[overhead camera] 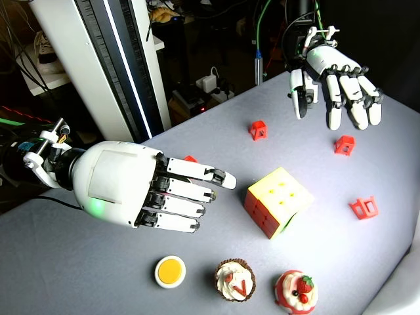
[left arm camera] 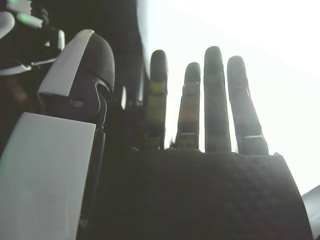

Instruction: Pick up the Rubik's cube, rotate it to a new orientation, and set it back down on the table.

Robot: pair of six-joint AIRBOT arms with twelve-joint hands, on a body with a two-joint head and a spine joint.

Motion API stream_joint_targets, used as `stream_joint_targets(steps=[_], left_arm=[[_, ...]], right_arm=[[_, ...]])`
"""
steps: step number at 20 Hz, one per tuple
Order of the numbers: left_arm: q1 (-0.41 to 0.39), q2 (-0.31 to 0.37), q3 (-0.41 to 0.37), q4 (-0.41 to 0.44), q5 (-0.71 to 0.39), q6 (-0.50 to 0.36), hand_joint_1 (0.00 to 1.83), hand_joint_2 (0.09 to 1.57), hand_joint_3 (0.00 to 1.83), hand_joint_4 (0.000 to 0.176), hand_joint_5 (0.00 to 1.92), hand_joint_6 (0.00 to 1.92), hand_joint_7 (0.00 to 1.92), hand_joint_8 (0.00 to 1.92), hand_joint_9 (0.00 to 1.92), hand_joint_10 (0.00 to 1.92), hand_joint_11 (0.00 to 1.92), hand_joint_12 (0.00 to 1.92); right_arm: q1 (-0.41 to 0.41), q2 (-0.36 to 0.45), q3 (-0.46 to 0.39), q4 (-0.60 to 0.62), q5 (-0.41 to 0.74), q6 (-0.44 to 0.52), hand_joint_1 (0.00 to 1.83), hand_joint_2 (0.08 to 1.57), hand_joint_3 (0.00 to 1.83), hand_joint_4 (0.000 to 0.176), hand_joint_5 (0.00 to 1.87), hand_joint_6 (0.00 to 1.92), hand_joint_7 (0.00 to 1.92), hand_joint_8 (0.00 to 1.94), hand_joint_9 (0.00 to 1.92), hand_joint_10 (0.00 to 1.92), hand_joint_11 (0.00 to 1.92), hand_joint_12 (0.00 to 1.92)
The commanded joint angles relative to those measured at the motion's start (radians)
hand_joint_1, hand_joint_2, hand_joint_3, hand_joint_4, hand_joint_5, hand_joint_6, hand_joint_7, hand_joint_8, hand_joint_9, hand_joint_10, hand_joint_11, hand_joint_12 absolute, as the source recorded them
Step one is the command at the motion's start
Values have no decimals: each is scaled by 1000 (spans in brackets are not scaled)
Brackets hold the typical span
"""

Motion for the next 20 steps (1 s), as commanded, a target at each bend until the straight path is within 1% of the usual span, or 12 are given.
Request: stream_joint_targets(steps=[1,4,6,7,8,11,13,14,16,17,18,20], left_arm=[[-15,-9,6,-7,-109,-3,435,1107,15,75,0,0,0,0,0,0,0,0],[-30,-28,21,4,-77,-15,426,1061,0,88,0,0,0,0,0,0,0,0],[-43,-37,27,14,-50,-22,467,999,0,137,0,0,0,0,0,0,0,0],[-55,-40,29,21,-30,-23,471,973,0,149,0,0,0,0,0,0,0,0],[-70,-44,32,29,-6,-24,464,962,0,125,0,0,0,0,0,0,0,0],[-133,-76,51,62,97,-35,452,922,0,95,0,0,0,0,0,0,0,0],[-164,-104,74,80,153,-58,480,892,0,54,0,0,0,0,0,0,4,2],[-187,-122,87,82,197,-60,541,869,0,17,0,0,0,0,0,0,0,153],[-223,-151,109,85,265,-60,630,852,0,24,0,0,0,0,0,0,0,560],[-237,-165,118,73,294,-57,695,826,0,17,0,0,0,0,0,0,0,220],[-245,-175,122,53,314,-46,754,804,0,0,0,0,0,0,0,0,0,43],[-261,-200,142,26,359,-37,757,810,0,0,0,0,0,0,0,0,0,1]], right_arm=[[4,2,-1,18,133,6,487,1306,8,0,0,0,0,0,0,0,0,13],[-17,2,-3,47,133,6,451,1293,0,0,0,0,0,0,0,0,0,0],[-27,2,-5,61,138,6,451,1277,0,0,0,0,0,0,0,0,0,0],[-29,2,-6,65,139,6,453,1270,0,0,0,0,0,0,0,0,0,0],[-32,2,-7,71,140,6,474,1270,0,0,0,0,0,0,0,0,0,0],[-47,2,-10,96,152,6,482,1268,0,0,0,0,0,0,0,0,0,0],[-54,2,-13,110,160,6,473,1269,0,0,0,0,0,0,0,0,0,0],[-60,2,-15,118,167,6,472,1270,0,0,0,0,0,0,0,0,0,0],[-73,2,-20,137,180,6,453,1272,0,0,0,0,0,0,0,0,0,0],[-81,1,-24,148,188,6,454,1277,0,0,0,0,0,0,0,0,0,0],[-83,0,-25,152,189,6,440,1274,0,0,0,0,0,0,0,0,0,0],[-86,-2,-26,161,189,6,455,1278,0,0,0,0,0,0,0,0,0,0]])
